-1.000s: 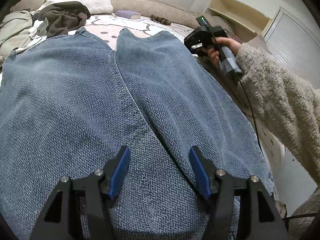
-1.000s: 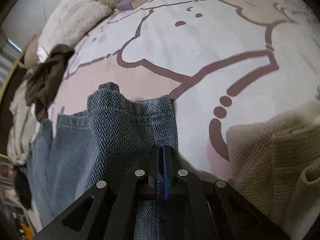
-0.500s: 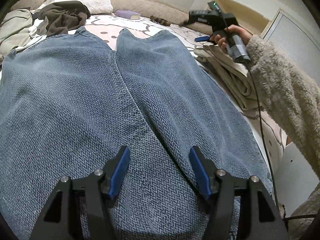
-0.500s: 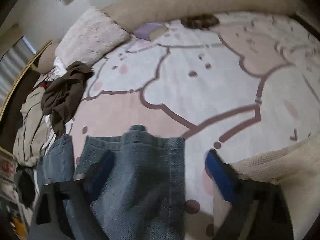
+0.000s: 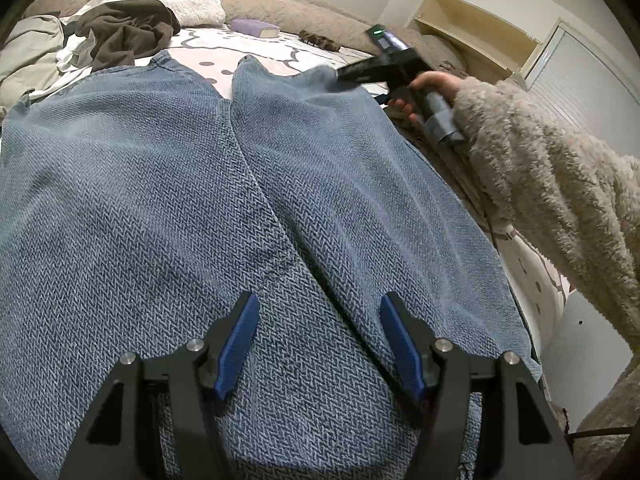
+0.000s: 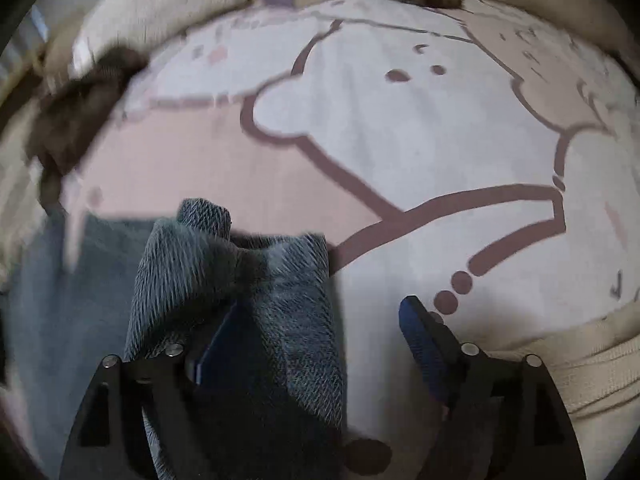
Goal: Fold clothes
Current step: 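Lift the cuff and fold that leg over the other leg with the right gripper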
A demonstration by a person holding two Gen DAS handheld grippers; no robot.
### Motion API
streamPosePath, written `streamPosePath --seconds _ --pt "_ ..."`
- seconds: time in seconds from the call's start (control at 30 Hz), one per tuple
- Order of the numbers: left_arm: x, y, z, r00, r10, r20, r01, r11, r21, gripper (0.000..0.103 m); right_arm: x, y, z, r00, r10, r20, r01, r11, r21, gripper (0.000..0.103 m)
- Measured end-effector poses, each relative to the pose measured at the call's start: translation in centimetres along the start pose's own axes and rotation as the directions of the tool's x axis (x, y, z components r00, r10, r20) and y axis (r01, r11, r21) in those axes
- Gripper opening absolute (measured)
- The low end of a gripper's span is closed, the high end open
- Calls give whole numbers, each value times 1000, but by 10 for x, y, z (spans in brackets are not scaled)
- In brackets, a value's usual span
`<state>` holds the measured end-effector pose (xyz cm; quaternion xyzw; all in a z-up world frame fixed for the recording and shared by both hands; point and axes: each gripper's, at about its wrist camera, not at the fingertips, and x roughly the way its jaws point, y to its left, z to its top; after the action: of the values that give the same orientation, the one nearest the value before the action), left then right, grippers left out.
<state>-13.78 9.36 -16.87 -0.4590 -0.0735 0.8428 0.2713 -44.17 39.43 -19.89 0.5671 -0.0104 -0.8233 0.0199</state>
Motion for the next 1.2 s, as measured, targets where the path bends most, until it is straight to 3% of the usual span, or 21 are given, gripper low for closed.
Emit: streamPosePath --seconds 0.03,0.1,0.13,0.17,0.3,0.4,0.43,0.57,0.67,0.73,0.8,0.83,0.87,0.93,1.0,1.07,1.13,1.2 --pt "0 0 0 1000 -1 1 1 1000 0 64 0 5 0 1000 -9 0 9 1000 -18 82" --pt "0 0 0 1000 -3 1 3 1000 0 64 -5 9 1 1000 30 0 -30 999 -23 55" --pt "0 0 0 1000 -5 2 5 1000 -1 64 -9 12 0 999 54 2 -54 998 -23 21" --pt "0 0 0 1000 -7 2 7 1000 -3 64 -17 15 -1 998 62 16 -62 998 -28 6" --pt "-2 1 0 1000 -18 8 18 1000 -10 64 -59 21 -3 992 19 127 -13 998 -54 6" --pt "-3 5 1 999 -33 15 34 999 -24 64 -106 -3 4 965 -59 256 60 998 7 5" --pt "-3 6 1 999 -38 16 39 999 -29 64 -112 -13 8 962 -95 257 91 996 27 5" --pt "-4 6 2 999 -39 18 40 999 -28 64 -73 -31 6 973 -208 96 207 978 25 5" --pt "-4 5 2 999 -30 17 30 999 -16 64 -31 -34 -7 957 -289 -6 289 957 -9 6" --pt "-4 4 2 1000 -24 18 25 1000 -10 64 -22 -32 -15 945 -326 -1 326 945 -30 9" --pt "-5 3 3 1000 -20 21 20 1000 -6 64 -30 -30 -15 936 -351 28 351 936 -26 16" --pt "-7 0 3 999 -23 26 23 1000 3 64 -41 -29 -13 931 -361 52 362 932 -14 25" --pt "-11 -4 3 999 -33 34 32 999 19 64 -56 -28 -12 924 -372 92 373 928 0 47" --pt "-18 -12 3 997 -52 50 49 997 52 64 -96 -23 -13 900 -387 203 390 920 25 72" --pt "-22 -27 1 996 -66 53 60 992 110 64 -142 -13 -23 874 -369 316 380 925 28 72" --pt "-20 -44 -13 997 -70 20 65 981 182 64 -190 3 -47 870 -278 408 308 951 -8 72" --pt "-16 -61 -30 997 -67 -24 71 965 254 64 -219 22 -81 890 -138 435 191 978 -79 72" --pt "-11 -78 -43 998 -44 -40 55 943 329 64 -227 45 -125 919 17 393 57 983 -175 66"
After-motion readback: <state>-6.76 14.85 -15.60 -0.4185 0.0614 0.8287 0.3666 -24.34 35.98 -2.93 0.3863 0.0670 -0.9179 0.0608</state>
